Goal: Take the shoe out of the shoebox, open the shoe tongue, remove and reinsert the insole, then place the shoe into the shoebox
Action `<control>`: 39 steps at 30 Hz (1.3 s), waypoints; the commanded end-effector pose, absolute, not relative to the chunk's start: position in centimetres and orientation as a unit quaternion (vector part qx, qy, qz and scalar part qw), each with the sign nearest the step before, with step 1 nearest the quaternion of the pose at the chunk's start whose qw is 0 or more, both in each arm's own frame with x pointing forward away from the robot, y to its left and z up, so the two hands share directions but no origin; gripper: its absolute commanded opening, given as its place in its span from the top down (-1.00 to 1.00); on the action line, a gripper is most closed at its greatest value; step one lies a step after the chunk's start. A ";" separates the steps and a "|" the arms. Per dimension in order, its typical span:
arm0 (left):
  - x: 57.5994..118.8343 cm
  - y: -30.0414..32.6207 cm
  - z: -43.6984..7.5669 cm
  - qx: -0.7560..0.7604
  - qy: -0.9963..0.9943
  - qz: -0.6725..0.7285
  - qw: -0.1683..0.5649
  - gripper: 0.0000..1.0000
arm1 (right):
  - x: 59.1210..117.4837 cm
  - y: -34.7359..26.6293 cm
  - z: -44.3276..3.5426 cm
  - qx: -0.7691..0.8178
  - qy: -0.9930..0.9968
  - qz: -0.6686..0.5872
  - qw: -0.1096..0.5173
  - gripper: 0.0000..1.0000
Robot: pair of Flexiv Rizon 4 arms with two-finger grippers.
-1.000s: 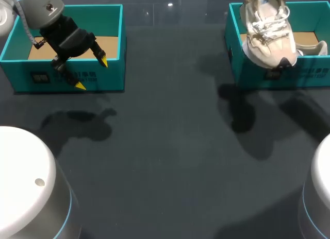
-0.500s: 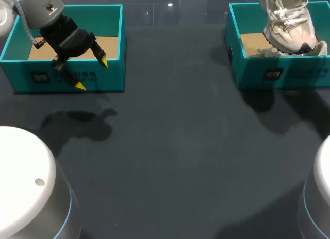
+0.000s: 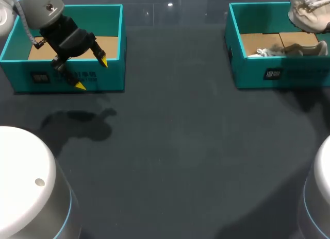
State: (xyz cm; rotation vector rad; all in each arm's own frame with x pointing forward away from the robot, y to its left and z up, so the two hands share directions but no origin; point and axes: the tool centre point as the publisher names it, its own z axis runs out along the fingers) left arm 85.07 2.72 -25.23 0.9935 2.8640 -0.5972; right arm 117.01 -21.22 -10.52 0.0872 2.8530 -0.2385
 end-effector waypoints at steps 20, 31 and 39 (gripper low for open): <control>85.0 2.7 -25.2 0.322 0.927 -0.192 0.026 -1.00 | 117.7 -28.9 -15.2 0.353 0.920 -0.083 0.146 1.00; 85.0 2.7 -25.2 0.322 0.927 -0.192 0.026 -1.00 | 116.3 -30.2 -16.3 0.492 0.854 -0.061 0.155 1.00; 85.0 2.7 -25.2 0.322 0.927 -0.192 0.026 -1.00 | 115.1 -30.7 -16.0 0.549 0.817 -0.024 0.176 1.00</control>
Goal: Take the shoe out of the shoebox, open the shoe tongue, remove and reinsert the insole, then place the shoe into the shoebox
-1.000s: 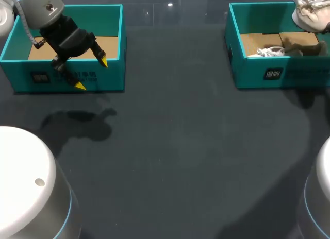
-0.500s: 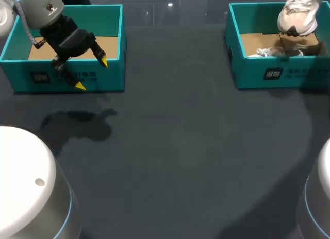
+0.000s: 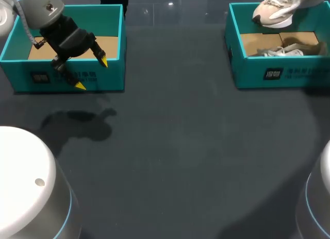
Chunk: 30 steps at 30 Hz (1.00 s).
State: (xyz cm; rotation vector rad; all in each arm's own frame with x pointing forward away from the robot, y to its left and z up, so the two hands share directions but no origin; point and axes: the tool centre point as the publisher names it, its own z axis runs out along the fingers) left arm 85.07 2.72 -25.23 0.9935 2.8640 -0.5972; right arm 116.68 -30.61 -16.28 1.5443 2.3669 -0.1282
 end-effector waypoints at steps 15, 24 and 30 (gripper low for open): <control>85.0 2.7 -25.2 0.322 0.927 -0.192 0.026 -1.00 | 113.8 -30.7 -15.8 0.614 0.771 0.002 0.171 1.00; 85.0 2.7 -25.2 0.322 0.927 -0.192 0.026 -1.00 | 114.0 -32.1 -16.0 0.681 0.712 0.019 0.170 1.00; 85.0 2.7 -25.2 0.322 0.927 -0.192 0.026 -1.00 | 113.7 -32.7 -16.2 0.737 0.648 0.026 0.189 1.00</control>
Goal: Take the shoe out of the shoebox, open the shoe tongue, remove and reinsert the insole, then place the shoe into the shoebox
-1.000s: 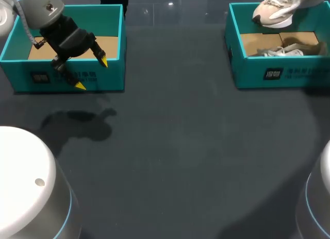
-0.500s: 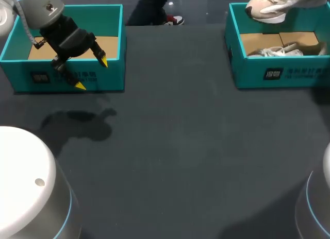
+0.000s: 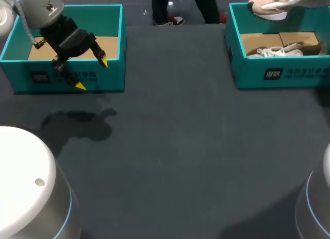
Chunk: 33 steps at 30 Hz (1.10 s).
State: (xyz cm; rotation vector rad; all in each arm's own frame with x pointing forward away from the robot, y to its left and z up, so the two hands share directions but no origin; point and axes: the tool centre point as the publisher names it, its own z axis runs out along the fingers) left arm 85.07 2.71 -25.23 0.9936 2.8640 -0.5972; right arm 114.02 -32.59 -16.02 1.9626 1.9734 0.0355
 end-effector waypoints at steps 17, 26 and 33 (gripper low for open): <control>85.0 2.7 -25.2 0.322 0.927 -0.192 0.026 -1.00 | 112.6 -31.8 -21.0 0.753 0.622 0.032 0.213 1.00; 85.0 2.7 -25.2 0.322 0.927 -0.192 0.026 -1.00 | 113.0 -31.9 -22.9 0.769 0.605 0.018 0.206 1.00; 85.0 2.7 -25.2 0.322 0.927 -0.192 0.026 -1.00 | 113.0 -31.9 -22.9 0.769 0.605 0.018 0.206 1.00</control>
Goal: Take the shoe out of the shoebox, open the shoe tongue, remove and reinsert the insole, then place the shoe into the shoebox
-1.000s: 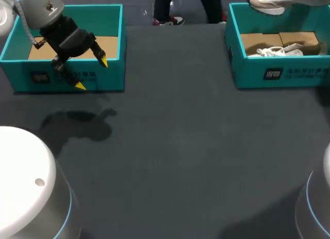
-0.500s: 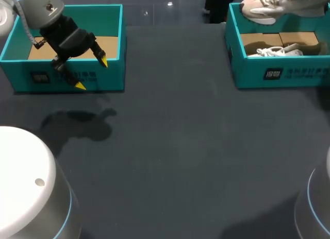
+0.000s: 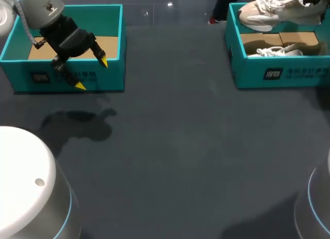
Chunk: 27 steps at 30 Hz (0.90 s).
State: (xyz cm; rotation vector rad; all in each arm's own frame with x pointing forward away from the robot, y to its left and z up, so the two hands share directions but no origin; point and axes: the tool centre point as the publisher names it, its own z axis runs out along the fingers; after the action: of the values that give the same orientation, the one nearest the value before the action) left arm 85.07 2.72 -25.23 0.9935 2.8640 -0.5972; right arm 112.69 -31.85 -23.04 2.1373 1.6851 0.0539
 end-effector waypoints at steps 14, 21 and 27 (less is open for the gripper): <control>85.0 2.7 -25.2 0.322 0.927 -0.192 0.026 -1.00 | 113.3 -32.2 -25.5 0.774 0.594 0.031 0.216 1.00; 85.0 2.7 -25.2 0.322 0.927 -0.192 0.026 -1.00 | 112.6 -32.7 -27.2 0.781 0.581 0.022 0.227 1.00; 85.0 2.7 -25.2 0.322 0.927 -0.192 0.026 -1.00 | 111.9 -33.1 -28.3 0.789 0.570 0.015 0.228 1.00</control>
State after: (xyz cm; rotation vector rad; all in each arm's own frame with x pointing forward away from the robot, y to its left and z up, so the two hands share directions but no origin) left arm 85.07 2.71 -25.23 0.9935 2.8640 -0.5971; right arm 112.03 -33.16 -28.07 2.1750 1.5747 0.0333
